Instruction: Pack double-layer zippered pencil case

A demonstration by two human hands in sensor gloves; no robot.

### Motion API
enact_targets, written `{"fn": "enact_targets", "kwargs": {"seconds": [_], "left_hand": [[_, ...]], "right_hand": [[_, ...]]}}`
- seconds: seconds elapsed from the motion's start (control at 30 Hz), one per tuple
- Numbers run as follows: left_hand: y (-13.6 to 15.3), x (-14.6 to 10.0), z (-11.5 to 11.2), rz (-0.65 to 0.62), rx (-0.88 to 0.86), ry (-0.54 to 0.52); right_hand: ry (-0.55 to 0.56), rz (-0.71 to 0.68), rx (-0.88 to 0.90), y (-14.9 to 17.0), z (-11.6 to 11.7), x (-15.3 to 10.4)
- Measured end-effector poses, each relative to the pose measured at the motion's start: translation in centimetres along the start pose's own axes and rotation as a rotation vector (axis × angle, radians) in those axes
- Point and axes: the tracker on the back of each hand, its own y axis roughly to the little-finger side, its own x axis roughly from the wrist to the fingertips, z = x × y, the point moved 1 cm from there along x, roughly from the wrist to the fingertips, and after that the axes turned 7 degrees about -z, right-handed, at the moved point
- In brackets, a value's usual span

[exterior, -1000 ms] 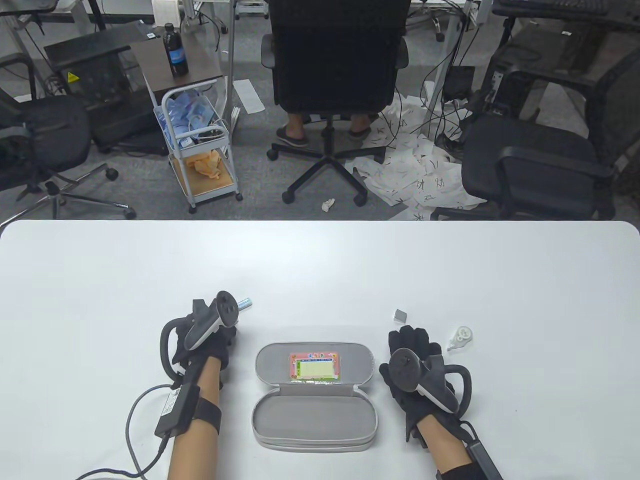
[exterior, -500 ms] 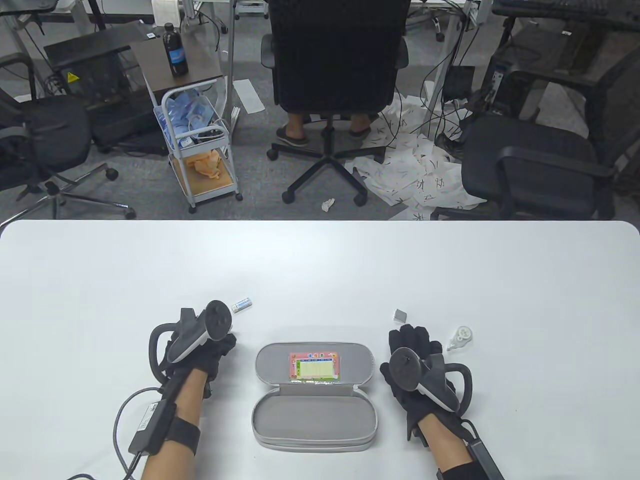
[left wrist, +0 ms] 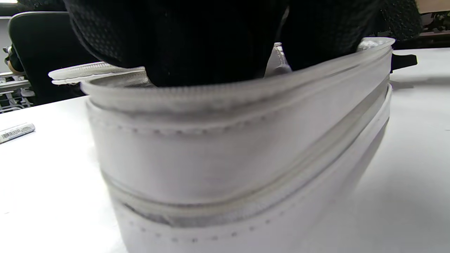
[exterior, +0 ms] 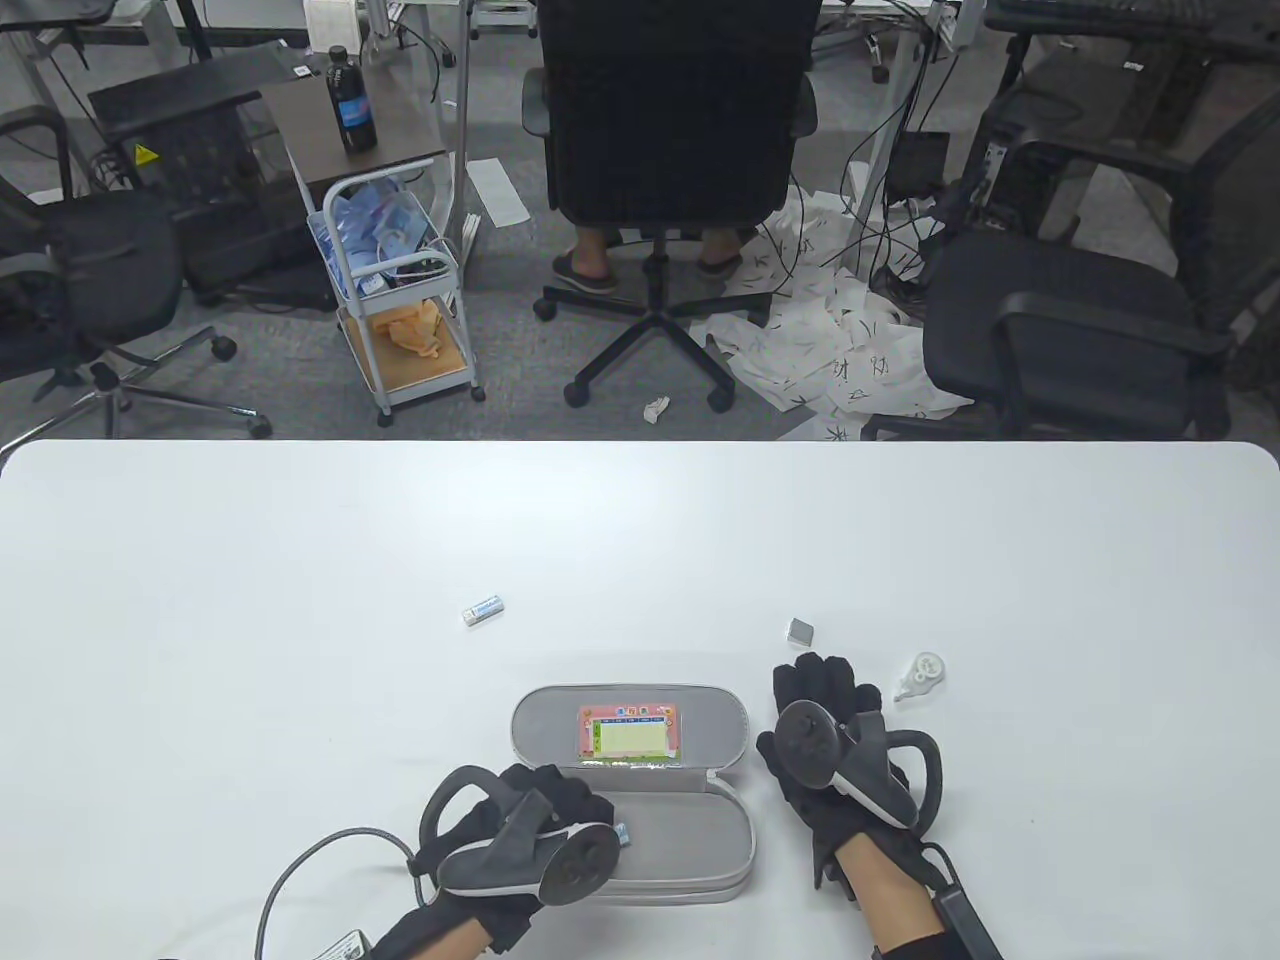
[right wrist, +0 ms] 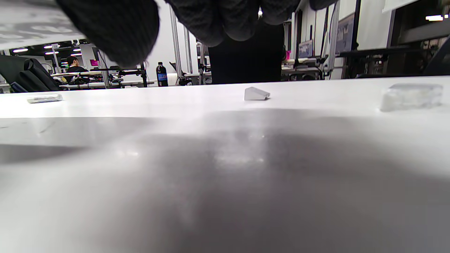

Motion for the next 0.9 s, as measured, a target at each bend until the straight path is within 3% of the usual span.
{"fn": "enact_targets", "kwargs": {"seconds": [0.13, 0.23, 0.33, 0.37, 0.43, 0.57, 0.7, 0.77, 0.8, 0.9], "left_hand": [[4.4, -0.1, 3.2, 0.121, -0.052, -0.133], [10.6, 1.0, 5.1, 0.256, -0.116, -0.207], [17.0, 3.3, 3.0, 0.439, -0.202, -0.089], [19.2, 4.3, 1.3, 0.492, -0.252, -0.016], [21.0, 5.5, -0.9, 0.554, -0.305, 0.048], [21.7, 7.9, -5.3, 0.58, -0.304, 0.274], [21.2, 9.0, -7.5, 0.574, -0.202, 0.407], [21.2, 9.3, -7.0, 0.567, -0.175, 0.333], [21.1, 9.5, -6.9, 0.572, -0.164, 0.346], [20.8, 10.2, -6.6, 0.512, 0.03, 0.33]], "right_hand": [[0.006, -0.009, 0.0, -0.1, -0.2, 0.1], [0.005, -0.008, 0.025, -0.1, -0.2, 0.3], [0.002, -0.013, 0.017, -0.1, -0.3, 0.3], [-0.003, -0.014, 0.023, 0.1, -0.2, 0.3], [-0.005, -0.011, 0.041, 0.2, -0.2, 0.3], [-0.004, 0.0, 0.059, 0.7, -0.2, 0.3], [-0.013, 0.007, 0.066, 0.9, 0.0, 0.3], [-0.021, 0.008, 0.068, 0.9, 0.1, 0.3], [-0.025, 0.006, 0.07, 0.9, 0.2, 0.3], [-0.022, 0.0, 0.067, 0.7, -0.1, 0.4]]}}
